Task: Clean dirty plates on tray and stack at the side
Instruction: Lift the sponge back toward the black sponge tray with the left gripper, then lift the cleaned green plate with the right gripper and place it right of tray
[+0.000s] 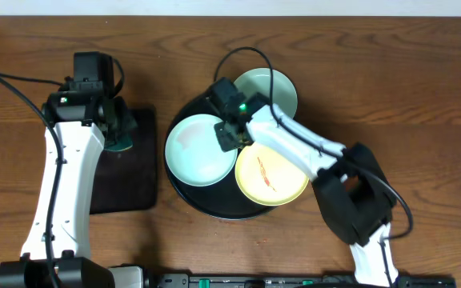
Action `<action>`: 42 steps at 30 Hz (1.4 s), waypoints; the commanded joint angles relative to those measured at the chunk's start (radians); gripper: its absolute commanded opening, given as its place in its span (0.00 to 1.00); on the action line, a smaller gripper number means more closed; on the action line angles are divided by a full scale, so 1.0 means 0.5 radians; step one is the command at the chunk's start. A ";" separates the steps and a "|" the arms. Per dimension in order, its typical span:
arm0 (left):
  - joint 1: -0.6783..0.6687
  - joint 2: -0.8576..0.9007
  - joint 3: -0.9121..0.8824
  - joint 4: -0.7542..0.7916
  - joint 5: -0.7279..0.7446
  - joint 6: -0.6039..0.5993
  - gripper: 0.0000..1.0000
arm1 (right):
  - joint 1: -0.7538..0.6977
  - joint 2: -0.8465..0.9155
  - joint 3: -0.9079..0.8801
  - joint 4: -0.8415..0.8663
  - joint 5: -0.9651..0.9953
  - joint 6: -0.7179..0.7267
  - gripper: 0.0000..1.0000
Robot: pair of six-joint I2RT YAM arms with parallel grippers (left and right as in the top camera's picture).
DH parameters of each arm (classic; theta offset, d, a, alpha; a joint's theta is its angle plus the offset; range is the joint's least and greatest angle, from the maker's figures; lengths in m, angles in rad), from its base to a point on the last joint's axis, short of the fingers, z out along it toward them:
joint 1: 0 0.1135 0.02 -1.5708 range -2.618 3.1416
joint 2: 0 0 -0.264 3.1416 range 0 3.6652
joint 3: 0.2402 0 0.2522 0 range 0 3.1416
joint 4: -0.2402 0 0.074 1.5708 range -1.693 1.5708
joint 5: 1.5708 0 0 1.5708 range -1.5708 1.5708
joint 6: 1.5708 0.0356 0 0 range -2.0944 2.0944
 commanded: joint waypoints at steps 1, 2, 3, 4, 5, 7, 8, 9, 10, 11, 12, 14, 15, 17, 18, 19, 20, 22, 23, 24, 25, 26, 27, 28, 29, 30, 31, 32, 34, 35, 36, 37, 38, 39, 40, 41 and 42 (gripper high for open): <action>0.031 0.018 -0.045 -0.002 -0.047 -0.024 0.07 | 0.105 -0.182 0.002 -0.021 0.539 -0.015 0.01; 0.032 0.018 -0.051 -0.002 -0.047 -0.024 0.08 | 0.131 -0.208 0.002 -0.025 0.629 -0.015 0.01; 0.032 0.018 -0.056 0.000 -0.047 -0.024 0.08 | 0.158 -0.232 0.002 -0.027 0.719 -0.015 0.01; 0.032 0.018 -0.058 0.002 -0.047 -0.024 0.07 | 0.188 -0.259 0.002 -0.029 0.828 -0.016 0.01; 0.032 0.018 -0.061 0.005 -0.047 -0.024 0.07 | 0.214 -0.282 0.002 -0.031 0.925 -0.016 0.01; 0.032 0.018 -0.069 0.013 -0.047 -0.024 0.07 | 0.275 -0.328 0.002 -0.037 1.151 -0.016 0.01; 0.032 0.018 -0.069 0.013 -0.047 -0.024 0.07 | 0.304 -0.349 0.002 -0.036 1.256 -0.017 0.01; 0.032 0.018 -0.069 0.013 -0.047 -0.024 0.07 | 0.333 -0.366 0.002 -0.036 1.361 -0.018 0.01; 0.032 0.018 -0.069 0.013 -0.047 -0.024 0.07 | 0.365 -0.384 0.002 -0.036 1.470 -0.018 0.01; 0.032 0.018 -0.069 0.013 -0.047 -0.024 0.08 | 0.397 -0.397 0.002 -0.036 1.574 -0.018 0.01; 0.032 0.018 -0.069 0.013 -0.047 -0.024 0.07 | 0.430 -0.409 0.002 -0.036 1.675 -0.018 0.01; 0.032 0.018 -0.069 0.014 -0.047 -0.024 0.08 | 0.491 -0.422 0.002 -0.035 1.855 -0.034 0.01; 0.032 0.018 -0.069 0.014 -0.047 -0.024 0.07 | 0.527 -0.425 0.002 -0.036 1.970 -0.034 0.01; 0.032 0.018 -0.069 0.014 -0.047 -0.024 0.07 | 0.587 -0.426 0.002 -0.037 2.174 -0.052 0.01; 0.032 0.018 -0.069 0.013 -0.047 -0.024 0.08 | 0.615 -0.426 0.002 -0.037 2.268 -0.065 0.01; 0.032 0.018 -0.069 0.014 -0.047 -0.024 0.08 | 0.639 -0.426 0.002 -0.037 2.354 -0.064 0.01; 0.032 0.018 -0.069 0.013 -0.047 -0.024 0.07 | 0.658 -0.426 0.002 -0.037 2.419 -0.064 0.01; 0.032 0.018 -0.069 0.014 -0.047 -0.024 0.08 | 0.700 -0.426 0.002 -0.036 2.550 -0.063 0.01; 0.032 0.018 -0.069 0.014 -0.047 -0.024 0.07 | 0.713 -0.426 0.002 -0.036 2.582 -0.063 0.01; 0.032 0.018 -0.069 0.014 -0.047 -0.024 0.07 | 0.726 -0.426 0.002 -0.035 2.596 -0.063 0.01; 0.032 0.018 -0.069 0.014 -0.047 -0.024 0.07 | 0.731 -0.426 0.002 -0.036 2.596 -0.063 0.01; 0.032 0.018 -0.069 0.014 -0.047 -0.024 0.08 | 0.735 -0.426 0.002 -0.035 2.594 -0.062 0.01; 0.032 0.018 -0.069 0.014 -0.047 -0.024 0.07 | 0.735 -0.426 0.002 -0.035 2.593 -0.062 0.01; 0.032 0.018 -0.069 0.014 -0.047 -0.024 0.07 | 0.734 -0.426 0.002 -0.036 2.587 -0.062 0.01; 0.032 0.018 -0.069 0.014 -0.047 -0.024 0.07 | 0.730 -0.426 0.002 -0.036 2.577 -0.062 0.01; 0.032 0.018 -0.069 0.014 -0.047 -0.024 0.07 | 0.726 -0.426 0.002 -0.036 2.563 -0.062 0.01; 0.032 0.018 -0.069 0.014 -0.047 -0.024 0.08 | 0.719 -0.426 0.002 -0.037 2.531 -0.062 0.01; 0.032 0.018 -0.069 0.014 -0.047 -0.024 0.07 | 0.709 -0.426 0.002 -0.036 2.480 -0.061 0.01; 0.032 0.018 -0.069 0.013 -0.047 -0.024 0.07 | 0.679 -0.426 0.002 -0.043 2.320 -0.062 0.01; 0.032 0.018 -0.069 0.014 -0.047 -0.024 0.08 | 0.661 -0.426 0.002 -0.049 2.233 -0.061 0.01; 0.032 0.018 -0.069 0.014 -0.047 -0.024 0.07 | 0.639 -0.426 0.002 -0.054 2.152 -0.062 0.01; 0.032 0.018 -0.069 0.014 -0.047 -0.024 0.08 | 0.616 -0.426 0.002 -0.060 2.078 -0.062 0.01; 0.032 0.018 -0.069 0.014 -0.047 -0.024 0.08 | 0.591 -0.426 0.002 -0.066 2.008 -0.061 0.01; 0.032 0.018 -0.069 0.014 -0.047 -0.024 0.08 | 0.565 -0.426 0.002 -0.069 1.936 -0.062 0.01; 0.032 0.018 -0.069 0.014 -0.047 -0.024 0.07 | 0.538 -0.426 0.002 -0.073 1.856 -0.062 0.01; 0.032 0.018 -0.069 0.014 -0.047 -0.024 0.07 | 0.510 -0.430 0.002 -0.078 1.769 -0.062 0.01; 0.032 0.018 -0.069 0.014 -0.047 -0.024 0.08 | 0.478 -0.436 0.002 -0.083 1.669 -0.062 0.01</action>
